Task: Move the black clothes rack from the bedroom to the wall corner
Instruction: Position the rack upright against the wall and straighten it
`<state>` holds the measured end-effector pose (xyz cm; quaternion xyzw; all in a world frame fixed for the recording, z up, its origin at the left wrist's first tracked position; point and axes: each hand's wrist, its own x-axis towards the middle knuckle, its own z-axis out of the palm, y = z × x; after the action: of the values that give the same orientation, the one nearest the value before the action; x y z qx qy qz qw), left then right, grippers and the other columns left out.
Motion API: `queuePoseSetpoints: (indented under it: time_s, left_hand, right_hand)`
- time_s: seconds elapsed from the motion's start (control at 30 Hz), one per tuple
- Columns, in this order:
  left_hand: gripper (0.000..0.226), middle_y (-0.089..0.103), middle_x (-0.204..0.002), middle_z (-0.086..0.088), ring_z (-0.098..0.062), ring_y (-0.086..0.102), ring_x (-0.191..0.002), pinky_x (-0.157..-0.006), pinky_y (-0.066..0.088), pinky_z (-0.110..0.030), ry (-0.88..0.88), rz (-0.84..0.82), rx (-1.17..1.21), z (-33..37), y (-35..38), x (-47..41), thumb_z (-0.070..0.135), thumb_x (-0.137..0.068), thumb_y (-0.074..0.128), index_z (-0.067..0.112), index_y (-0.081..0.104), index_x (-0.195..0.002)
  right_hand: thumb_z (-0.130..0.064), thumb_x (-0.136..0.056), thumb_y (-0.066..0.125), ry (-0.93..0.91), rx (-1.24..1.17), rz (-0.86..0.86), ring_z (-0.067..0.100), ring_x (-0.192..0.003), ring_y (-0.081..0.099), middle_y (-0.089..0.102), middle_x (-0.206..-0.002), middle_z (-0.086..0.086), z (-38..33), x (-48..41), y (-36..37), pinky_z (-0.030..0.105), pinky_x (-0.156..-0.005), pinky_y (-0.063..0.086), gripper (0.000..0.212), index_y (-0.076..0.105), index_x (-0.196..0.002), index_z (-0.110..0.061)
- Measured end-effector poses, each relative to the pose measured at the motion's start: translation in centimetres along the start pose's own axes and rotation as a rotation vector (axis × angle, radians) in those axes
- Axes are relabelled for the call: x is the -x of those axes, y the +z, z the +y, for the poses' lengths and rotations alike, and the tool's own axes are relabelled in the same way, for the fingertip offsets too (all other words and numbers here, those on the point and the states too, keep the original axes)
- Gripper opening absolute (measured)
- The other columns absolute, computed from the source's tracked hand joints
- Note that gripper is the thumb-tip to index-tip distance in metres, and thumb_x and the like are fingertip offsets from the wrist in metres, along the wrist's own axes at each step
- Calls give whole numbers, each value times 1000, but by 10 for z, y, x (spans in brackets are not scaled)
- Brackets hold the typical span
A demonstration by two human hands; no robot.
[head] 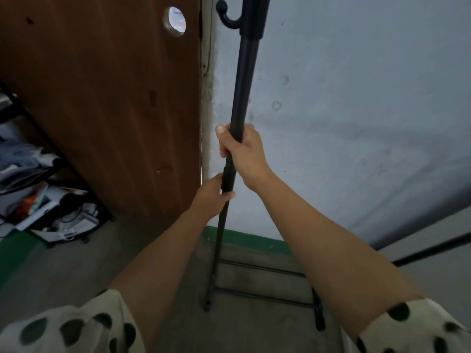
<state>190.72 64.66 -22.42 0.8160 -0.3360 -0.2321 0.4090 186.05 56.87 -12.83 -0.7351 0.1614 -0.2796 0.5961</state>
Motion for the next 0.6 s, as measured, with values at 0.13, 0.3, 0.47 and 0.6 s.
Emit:
queuePoseSetpoints:
  time_s: [0.13, 0.3, 0.47, 0.6]
  left_hand:
    - [45, 62, -128, -11, -28, 56, -120, -102, 44, -40, 24, 20, 6, 0, 3, -6, 17, -86, 63, 9, 49, -129]
    - [45, 62, -128, -10, -27, 56, -120, -101, 43, -39, 38, 34, -5, 0, 3, -15, 18, -86, 64, 10, 50, -128]
    - [45, 62, -127, -10, -27, 56, -120, -103, 44, -40, 39, 32, -37, 0, 2, -17, 19, -86, 63, 10, 50, -128]
    - [47, 62, -128, -11, -27, 57, -120, -99, 44, -37, 28, -4, -81, -1, -1, -14, 22, -87, 63, 10, 47, -129]
  right_hand:
    - [-27, -94, 61, -23, 8, 22, 4, -51, 52, 51, -58, -3, 3, -4, -2, 24, -63, 51, 20, 53, -78, -18]
    - [-25, -94, 60, -34, 11, 31, 3, -51, 52, 51, -60, -1, 6, -13, -5, 20, -62, 52, 19, 54, -82, -12]
    - [-25, -94, 60, -31, 1, 19, 3, -52, 51, 51, -60, -2, 8, -15, -6, 21, -62, 51, 20, 53, -81, -12]
    - [-26, -96, 57, -39, 56, -3, 2, -60, 57, 56, -67, -2, 8, -11, -4, 17, -68, 53, 21, 54, -88, -6]
